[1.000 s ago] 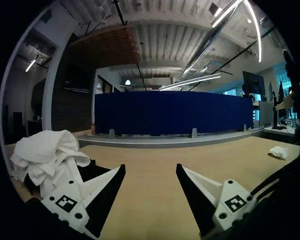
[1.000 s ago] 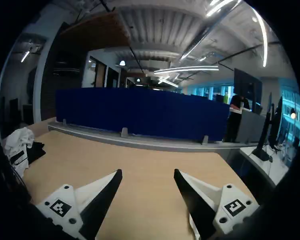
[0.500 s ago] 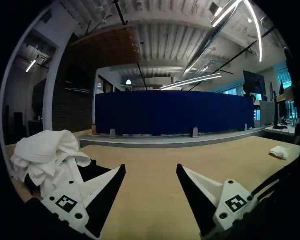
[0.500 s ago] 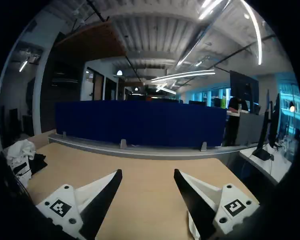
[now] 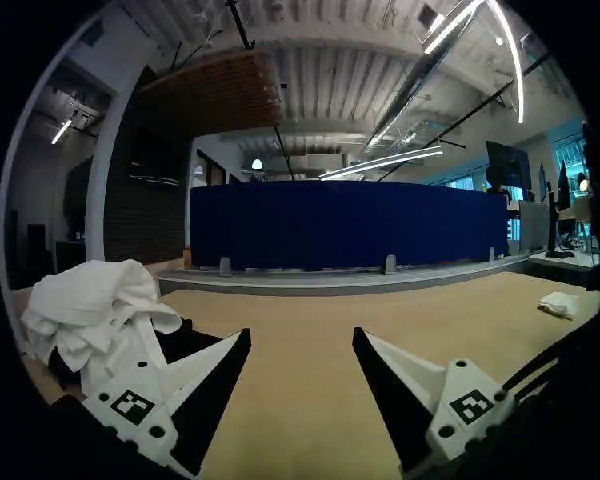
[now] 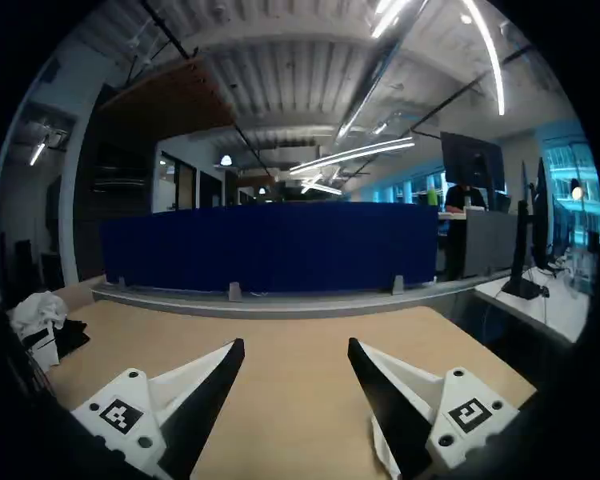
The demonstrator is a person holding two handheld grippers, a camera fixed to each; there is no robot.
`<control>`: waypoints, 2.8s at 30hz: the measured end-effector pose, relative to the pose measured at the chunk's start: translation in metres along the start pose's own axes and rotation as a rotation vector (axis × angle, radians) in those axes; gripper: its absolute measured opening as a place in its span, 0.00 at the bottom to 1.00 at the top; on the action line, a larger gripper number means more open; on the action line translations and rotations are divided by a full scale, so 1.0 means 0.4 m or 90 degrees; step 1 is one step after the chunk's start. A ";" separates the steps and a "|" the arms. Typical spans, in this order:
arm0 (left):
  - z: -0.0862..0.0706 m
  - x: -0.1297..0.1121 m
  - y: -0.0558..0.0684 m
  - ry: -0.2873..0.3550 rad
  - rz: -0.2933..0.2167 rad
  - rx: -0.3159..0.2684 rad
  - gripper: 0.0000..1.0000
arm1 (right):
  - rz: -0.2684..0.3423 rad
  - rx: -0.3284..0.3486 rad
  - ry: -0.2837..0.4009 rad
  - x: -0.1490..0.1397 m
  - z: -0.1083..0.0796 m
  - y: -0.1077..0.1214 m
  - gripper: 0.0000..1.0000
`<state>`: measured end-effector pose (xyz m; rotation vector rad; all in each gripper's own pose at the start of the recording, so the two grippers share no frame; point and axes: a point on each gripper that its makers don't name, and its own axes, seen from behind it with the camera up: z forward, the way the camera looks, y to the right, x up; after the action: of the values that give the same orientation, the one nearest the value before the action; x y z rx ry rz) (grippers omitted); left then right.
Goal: Fold towel
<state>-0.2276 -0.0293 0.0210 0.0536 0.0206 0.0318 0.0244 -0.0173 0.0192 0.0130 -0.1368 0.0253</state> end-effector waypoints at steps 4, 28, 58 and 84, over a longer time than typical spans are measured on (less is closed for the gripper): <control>0.000 0.000 0.000 0.000 0.000 0.000 0.94 | 0.015 0.009 0.002 -0.065 -0.003 -0.001 1.00; 0.001 0.000 -0.004 0.000 0.000 0.000 0.94 | -0.022 -0.005 0.033 -0.255 0.018 0.056 1.00; -0.001 0.000 -0.007 0.000 0.000 0.000 0.94 | -0.020 -0.021 0.063 -0.241 0.007 0.052 1.00; -0.003 -0.004 -0.004 0.000 0.000 0.000 0.94 | -0.020 -0.021 0.063 -0.247 -0.004 0.056 1.00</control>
<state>-0.2292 -0.0309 0.0199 0.0532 0.0213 0.0325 -0.0736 0.0025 0.0044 -0.0187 -0.0383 -0.0083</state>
